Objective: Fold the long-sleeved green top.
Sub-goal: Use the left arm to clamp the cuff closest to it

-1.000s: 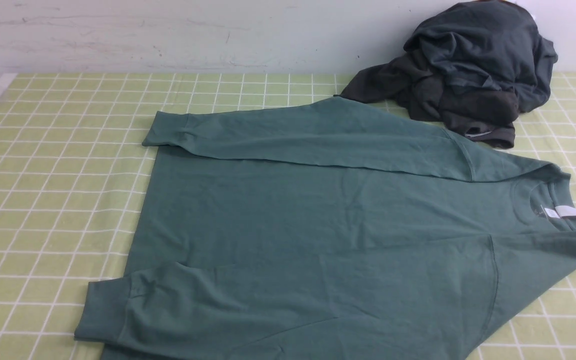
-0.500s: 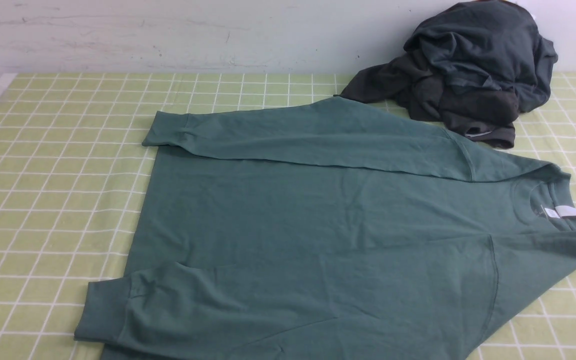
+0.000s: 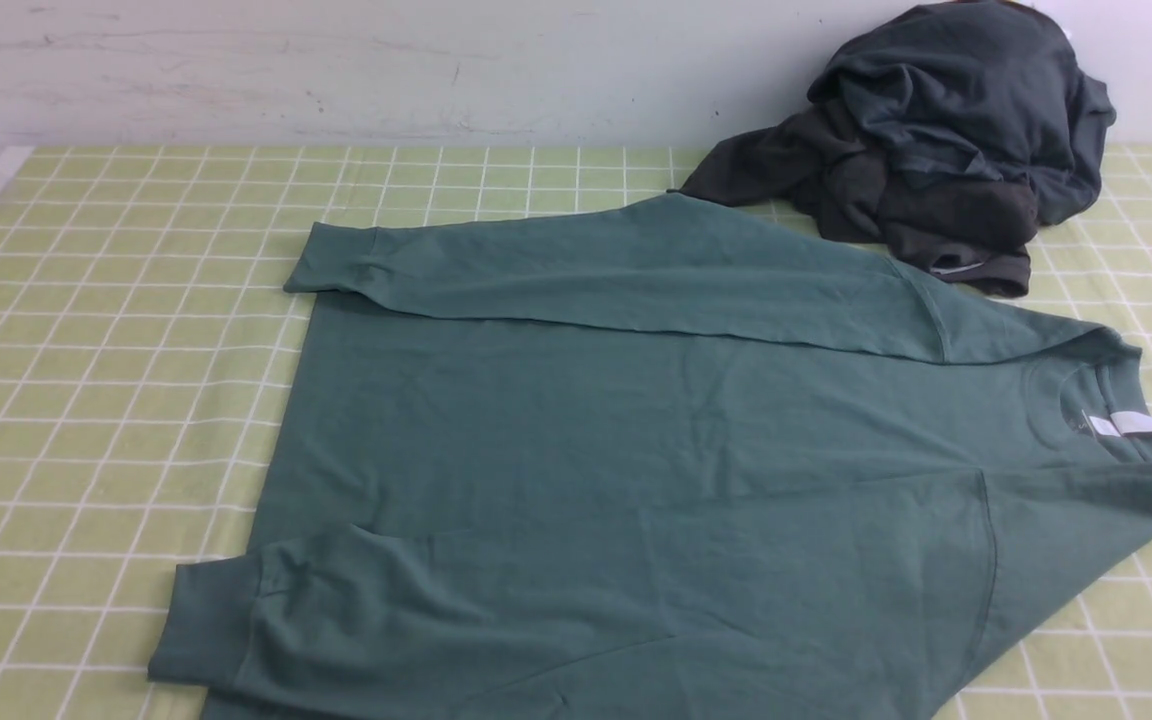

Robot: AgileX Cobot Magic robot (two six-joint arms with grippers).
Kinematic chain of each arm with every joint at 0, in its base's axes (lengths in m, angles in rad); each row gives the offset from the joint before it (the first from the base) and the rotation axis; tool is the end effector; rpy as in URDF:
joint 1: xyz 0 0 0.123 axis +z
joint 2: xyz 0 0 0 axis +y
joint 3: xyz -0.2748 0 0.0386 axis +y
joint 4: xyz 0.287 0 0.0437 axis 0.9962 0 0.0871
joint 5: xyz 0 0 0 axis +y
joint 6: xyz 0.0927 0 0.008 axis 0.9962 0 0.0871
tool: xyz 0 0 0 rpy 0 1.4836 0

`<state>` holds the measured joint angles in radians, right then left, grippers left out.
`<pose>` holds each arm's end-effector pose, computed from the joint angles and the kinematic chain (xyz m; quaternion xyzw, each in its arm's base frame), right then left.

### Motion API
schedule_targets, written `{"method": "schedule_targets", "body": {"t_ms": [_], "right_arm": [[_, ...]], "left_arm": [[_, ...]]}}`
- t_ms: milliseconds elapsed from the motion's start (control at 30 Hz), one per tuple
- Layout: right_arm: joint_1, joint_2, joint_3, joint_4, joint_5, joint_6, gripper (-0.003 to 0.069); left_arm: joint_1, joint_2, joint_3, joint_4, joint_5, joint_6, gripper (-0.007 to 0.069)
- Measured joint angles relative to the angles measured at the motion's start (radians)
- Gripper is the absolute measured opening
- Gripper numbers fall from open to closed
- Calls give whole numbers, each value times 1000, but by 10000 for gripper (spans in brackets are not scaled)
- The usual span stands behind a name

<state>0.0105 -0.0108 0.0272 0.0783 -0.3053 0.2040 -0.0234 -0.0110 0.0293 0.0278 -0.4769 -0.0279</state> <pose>0.0991 -0.0011 0.2316 0.0849 0.5564 0.1126 0.8189 0.0921 -0.0033 0.2452 0.0105 0.4903 -0.0147 0.8713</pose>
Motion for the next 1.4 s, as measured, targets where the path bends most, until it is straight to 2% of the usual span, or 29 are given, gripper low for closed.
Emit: {"method": "schedule_targets", "body": {"t_ms": [67,100,167,233,300,333,367,400,467,600,633,667,733,800,900,1067,1267,1400], "right_arm": [[0,0,0,35,-188,119,-14],[0,0,0,42,-242,152,-14],[0,1,-5,52,-315,194,-14],[0,21,-51,54,-317,204,-14],[0,73,-139,36,-264,176,-14],[0,116,-223,15,-209,133,-14],[0,124,-223,11,-199,126,-14],[0,192,-334,-24,-93,66,-14],[0,289,-432,-71,24,-3,-14],[3,503,-563,-154,305,-87,-14],[5,513,-566,-157,305,-88,-14],[22,576,-583,-166,436,-93,-14],[66,646,-593,-169,597,-96,-14],[94,682,-593,-162,670,-97,-14],[197,794,-593,-151,859,-128,-14],[279,934,-593,-148,919,-225,-14],[318,1061,-596,-93,860,-284,-14],[318,1078,-599,-15,860,-301,-14]], "left_arm": [[0,0,-2,-11,-131,-119,-3],[0,0,-15,-7,-147,-168,-3],[0,0,-60,16,-127,-252,-3],[0,17,-182,57,-18,-306,-3],[0,77,-340,98,130,-314,-3],[0,135,-433,124,251,-311,-3],[0,145,-448,128,251,-311,-3],[0,251,-561,159,381,-288,-3],[0,366,-634,183,470,-268,-3],[-13,605,-675,198,647,-253,-3],[-15,628,-675,198,674,-253,-3],[-38,700,-675,195,777,-249,-3],[-85,798,-675,175,934,-235,-3],[-119,845,-675,154,1011,-220,-3],[-185,1032,-687,86,1157,-132,-2],[-177,1266,-774,-4,1236,-65,50],[-83,1527,-919,-129,1210,8,246],[-31,1633,-968,-143,1207,18,315]]}}
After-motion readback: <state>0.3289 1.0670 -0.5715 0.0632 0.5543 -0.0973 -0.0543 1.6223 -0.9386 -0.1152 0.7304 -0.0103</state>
